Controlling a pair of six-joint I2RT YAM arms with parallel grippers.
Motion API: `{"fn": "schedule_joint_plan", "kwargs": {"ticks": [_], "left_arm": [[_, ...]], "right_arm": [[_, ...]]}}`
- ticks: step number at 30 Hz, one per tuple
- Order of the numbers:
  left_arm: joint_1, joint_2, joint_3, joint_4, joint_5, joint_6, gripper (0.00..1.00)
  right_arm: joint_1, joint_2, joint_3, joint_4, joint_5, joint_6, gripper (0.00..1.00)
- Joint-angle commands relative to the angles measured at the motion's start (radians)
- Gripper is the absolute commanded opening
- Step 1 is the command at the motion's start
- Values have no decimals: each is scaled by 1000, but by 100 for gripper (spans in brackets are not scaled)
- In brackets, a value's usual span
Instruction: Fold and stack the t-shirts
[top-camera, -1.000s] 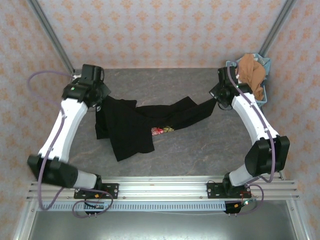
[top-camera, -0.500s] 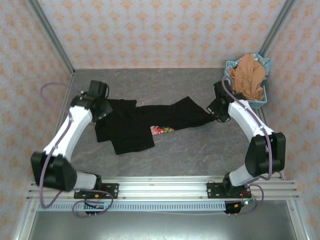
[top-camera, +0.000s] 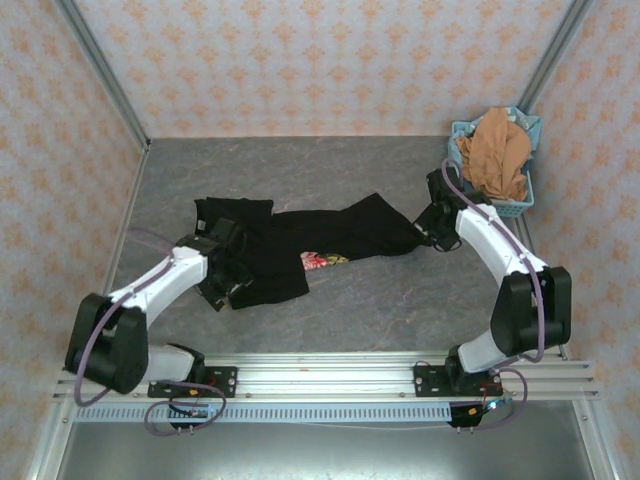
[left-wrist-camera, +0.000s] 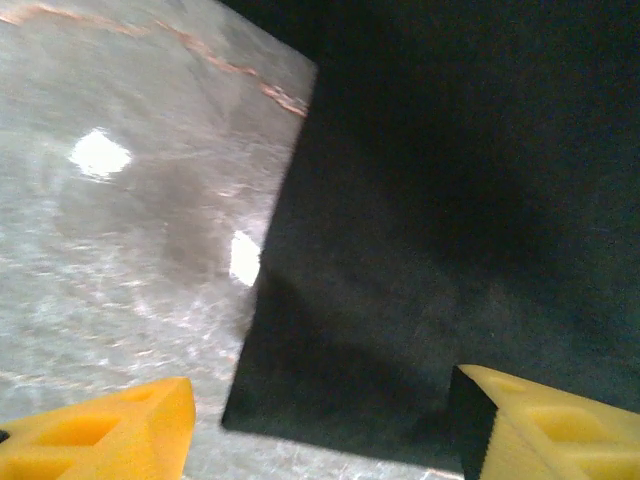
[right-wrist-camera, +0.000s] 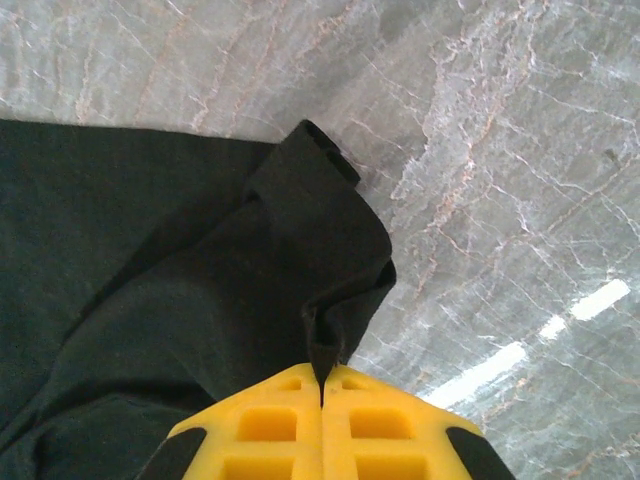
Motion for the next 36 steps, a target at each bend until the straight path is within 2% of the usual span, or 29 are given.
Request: {"fn": "schedule_joint_plan", "kwargs": {"ticks": [1, 4, 6, 8, 9, 15, 22, 27, 31, 34, 36], "left_arm": [[-27, 77, -8, 40, 37, -25, 65], [-41, 105, -10, 46, 29, -30, 54], [-41, 107, 3, 34, -2, -27, 33], [-41, 90, 30, 8, -44, -22, 6], [-41, 71, 44, -3, -58, -23, 0], [-41, -109, 255, -186, -247, -14, 0], [-41, -295, 492, -384, -487, -31, 0], [-41, -408, 516, -466, -560, -89, 0], [-41, -469, 473, -510, -592, -116, 0], [-41, -491, 426, -505, -558, -124, 0], [-41, -498, 407, -503, -536, -133, 0]], "right_arm": [[7, -41, -13, -30, 3, -11, 0], [7, -43, -11, -33, 9, -14, 0], [7, -45, -10, -34, 13, -17, 0], [7, -44, -7, -35, 14, -20, 0], [6, -44, -4, -37, 16, -21, 0], [-2, -37, 89, -79, 35, -54, 0], [-2, -76, 205, -230, 52, -56, 0], [18, -206, 95, -324, -1, -3, 0], [90, -347, -158, -300, -94, 92, 0], [86, -397, -343, -266, -142, 158, 37], [72, -441, -376, -272, -89, 186, 50]]}}
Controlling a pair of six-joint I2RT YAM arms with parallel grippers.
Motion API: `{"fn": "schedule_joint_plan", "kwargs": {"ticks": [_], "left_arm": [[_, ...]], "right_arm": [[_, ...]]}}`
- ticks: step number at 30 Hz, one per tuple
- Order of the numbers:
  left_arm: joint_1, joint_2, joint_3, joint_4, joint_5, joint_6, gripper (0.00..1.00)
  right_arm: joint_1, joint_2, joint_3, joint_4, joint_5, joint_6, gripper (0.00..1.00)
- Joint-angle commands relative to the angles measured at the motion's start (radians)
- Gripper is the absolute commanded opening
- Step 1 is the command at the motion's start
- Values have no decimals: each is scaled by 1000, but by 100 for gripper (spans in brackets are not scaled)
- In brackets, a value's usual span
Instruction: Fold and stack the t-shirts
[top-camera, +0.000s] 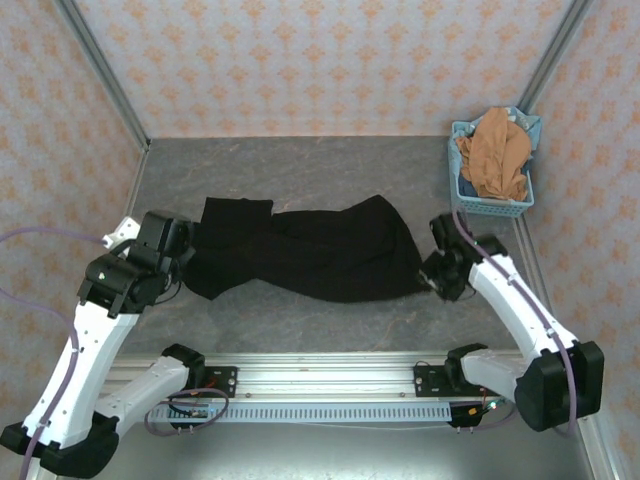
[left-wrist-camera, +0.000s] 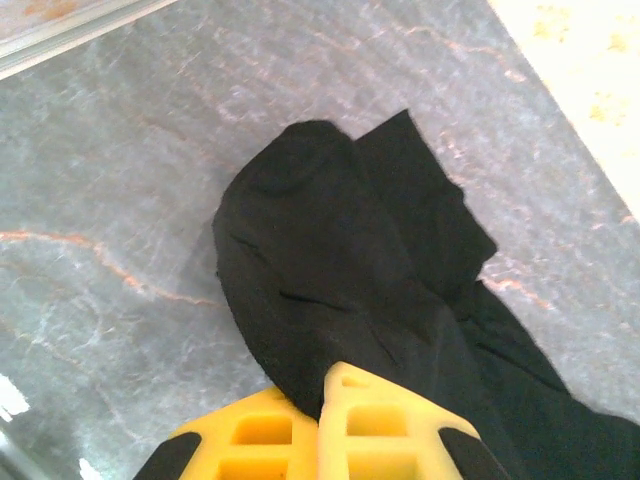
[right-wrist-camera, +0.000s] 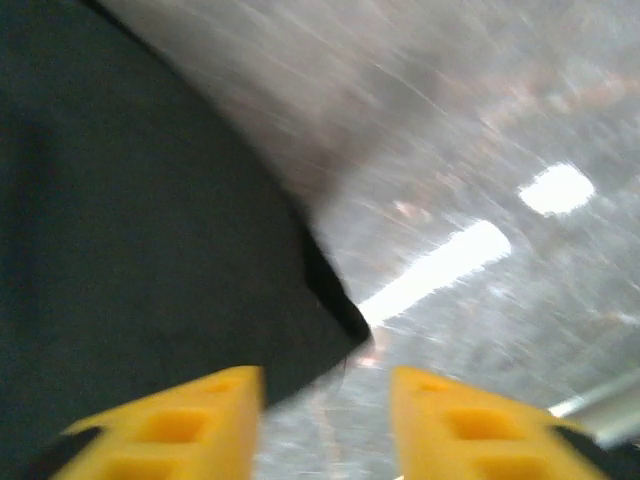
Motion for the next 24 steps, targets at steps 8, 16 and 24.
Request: {"fn": "schedule_joint_plan", "kwargs": {"ticks": [8, 16, 24], "left_arm": [[-3, -12, -61, -43, 15, -40, 0], [-3, -31, -98, -25, 43, -43, 0], [-3, -49, -118, -11, 54, -43, 0]], "right_arm": [[-29, -87, -116, 120, -30, 191, 56], [-3, 76, -171, 394, -153, 176, 63], [15, 207, -232, 484, -155, 233, 57]]}}
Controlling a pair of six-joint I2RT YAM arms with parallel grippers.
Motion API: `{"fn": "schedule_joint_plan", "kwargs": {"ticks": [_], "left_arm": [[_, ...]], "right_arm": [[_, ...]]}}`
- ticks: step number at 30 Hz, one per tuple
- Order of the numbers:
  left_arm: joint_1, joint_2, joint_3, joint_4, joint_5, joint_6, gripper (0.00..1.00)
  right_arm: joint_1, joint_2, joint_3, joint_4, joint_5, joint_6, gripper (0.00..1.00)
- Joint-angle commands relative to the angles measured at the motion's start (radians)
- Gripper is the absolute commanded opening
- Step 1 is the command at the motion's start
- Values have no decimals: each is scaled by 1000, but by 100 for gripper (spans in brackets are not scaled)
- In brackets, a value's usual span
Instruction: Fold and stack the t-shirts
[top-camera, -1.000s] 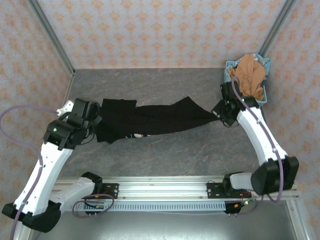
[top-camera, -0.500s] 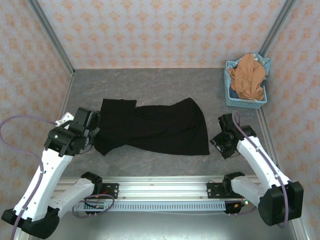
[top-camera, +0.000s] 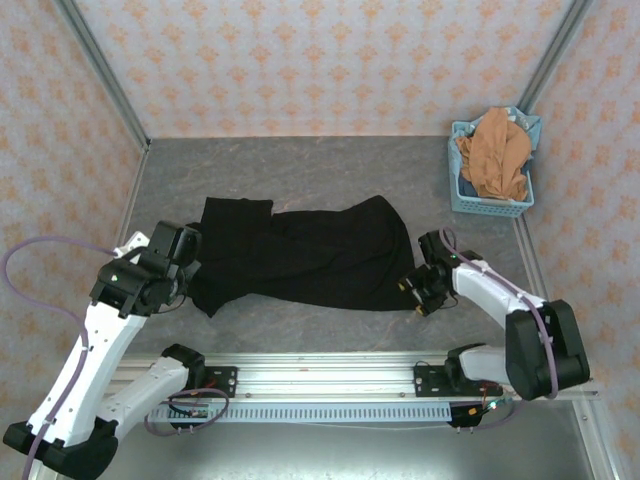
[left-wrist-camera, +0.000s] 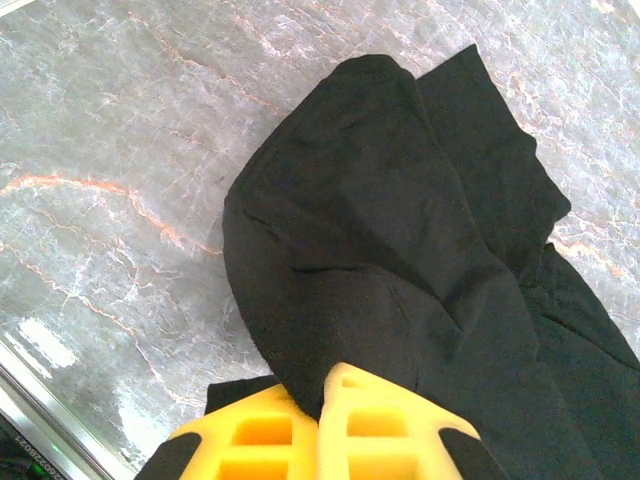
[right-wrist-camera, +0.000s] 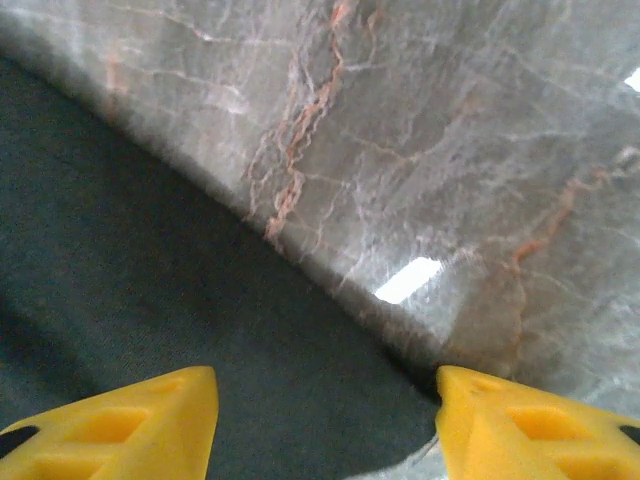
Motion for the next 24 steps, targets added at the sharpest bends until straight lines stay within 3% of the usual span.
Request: {"fn": "schedule_joint_plan", "kwargs": {"ticks": [1, 5, 9, 13, 18, 24], "left_arm": [[-3, -15, -12, 3, -2, -19, 0], [-3, -12, -17, 23, 6, -20, 0], [-3, -3, -14, 49, 7, -13, 0], [-3, 16, -7, 99, 9, 8, 0], [3, 78, 45, 224, 8, 65, 0], [128, 272, 345, 325, 93, 193, 0]], "right_arm": [[11, 35, -29, 50, 9, 44, 56], [11, 113, 15, 47, 31, 34, 48], [21, 180, 76, 72, 44, 19, 17], [24, 199, 187, 39, 80, -19, 0], [24, 172, 426, -61, 150, -109, 0], [21, 179, 851, -145, 220, -246, 0]]}}
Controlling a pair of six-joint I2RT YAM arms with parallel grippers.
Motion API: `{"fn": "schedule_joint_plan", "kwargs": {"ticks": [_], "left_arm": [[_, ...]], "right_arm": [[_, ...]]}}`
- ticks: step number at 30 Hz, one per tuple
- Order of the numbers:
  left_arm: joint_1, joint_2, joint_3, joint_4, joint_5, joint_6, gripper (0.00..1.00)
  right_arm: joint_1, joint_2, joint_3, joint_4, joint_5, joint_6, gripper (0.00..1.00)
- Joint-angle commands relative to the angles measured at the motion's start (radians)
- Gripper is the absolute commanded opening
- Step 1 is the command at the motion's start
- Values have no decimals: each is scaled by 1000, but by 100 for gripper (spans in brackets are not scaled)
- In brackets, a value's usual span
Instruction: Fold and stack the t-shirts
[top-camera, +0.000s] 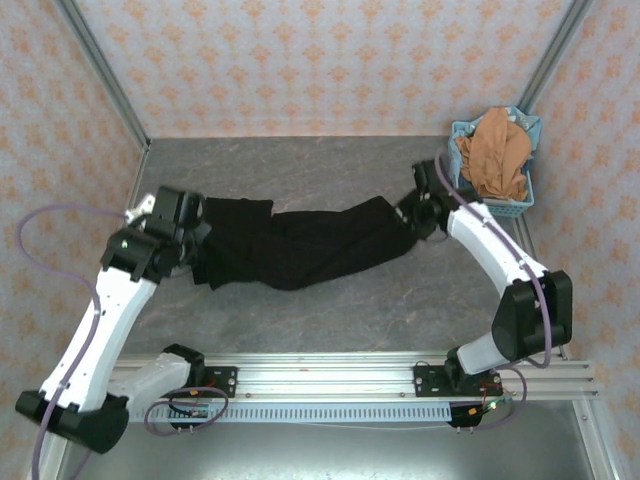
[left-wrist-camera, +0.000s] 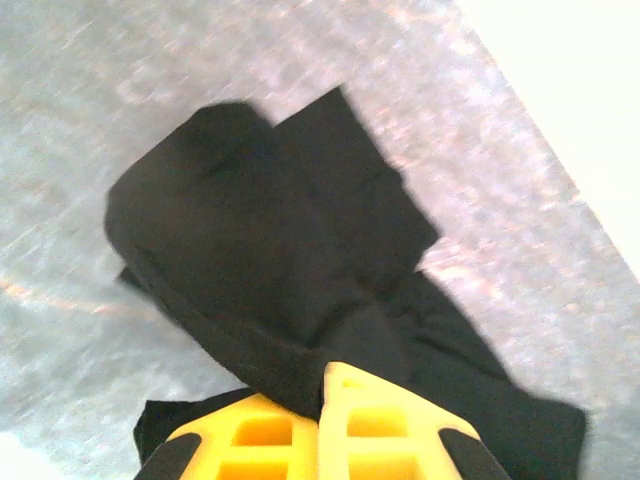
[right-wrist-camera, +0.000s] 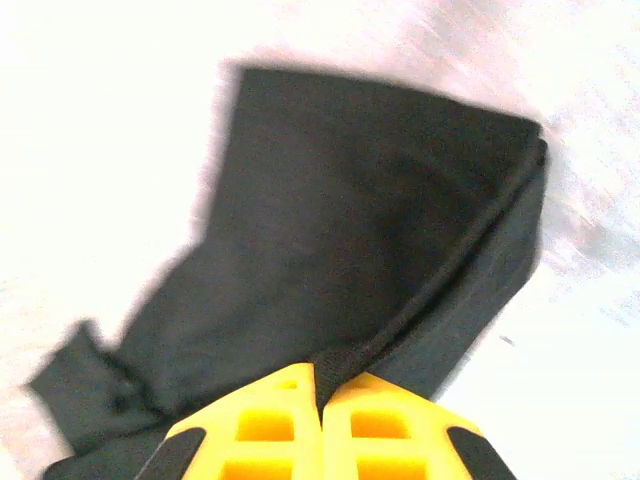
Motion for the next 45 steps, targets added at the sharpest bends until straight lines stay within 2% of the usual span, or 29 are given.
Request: {"fn": "schedule_joint_plan", "kwargs": {"ticks": [1, 4, 6, 14, 17, 21, 26, 31, 34, 37, 41, 43, 45], "left_arm": [[62, 61, 201, 107, 20, 97, 0], [83, 100, 399, 95, -20, 151, 0], [83, 93, 498, 96, -47, 180, 0], [83, -58, 641, 181, -139, 261, 0], [83, -3, 794, 171, -156, 303, 0], [83, 164, 1020, 118, -170, 336, 0], [108, 344, 1097, 171, -142, 351, 0], [230, 523, 1104, 243, -14, 346, 0], [305, 618, 1134, 257, 43, 366, 0], [367, 709, 1218, 298, 139, 343, 0], [399, 859, 1494, 322, 291, 264, 0], [410, 910, 1607, 326, 325, 214, 0], [418, 878, 1606, 370, 326, 188, 0]], "right_arm": [[0, -12, 204, -56, 90, -110, 0], [0, -21, 385, -51, 91, -168, 0], [0, -52, 448, -30, 81, -194, 0], [0, -290, 442, 92, 3, -208, 0], [0, -336, 466, 97, -28, -189, 0], [0, -300, 509, 103, -61, -164, 0], [-11, -144, 528, 197, -125, -112, 0], [-47, 57, 552, 386, -203, -58, 0], [-70, 194, 647, 451, -211, -57, 0], [-96, 365, 853, 431, -228, -57, 0], [-132, 556, 1215, 346, -225, -51, 0], [-157, 642, 1419, 307, -199, -33, 0], [-196, 684, 1527, 321, -186, 23, 0]]}}
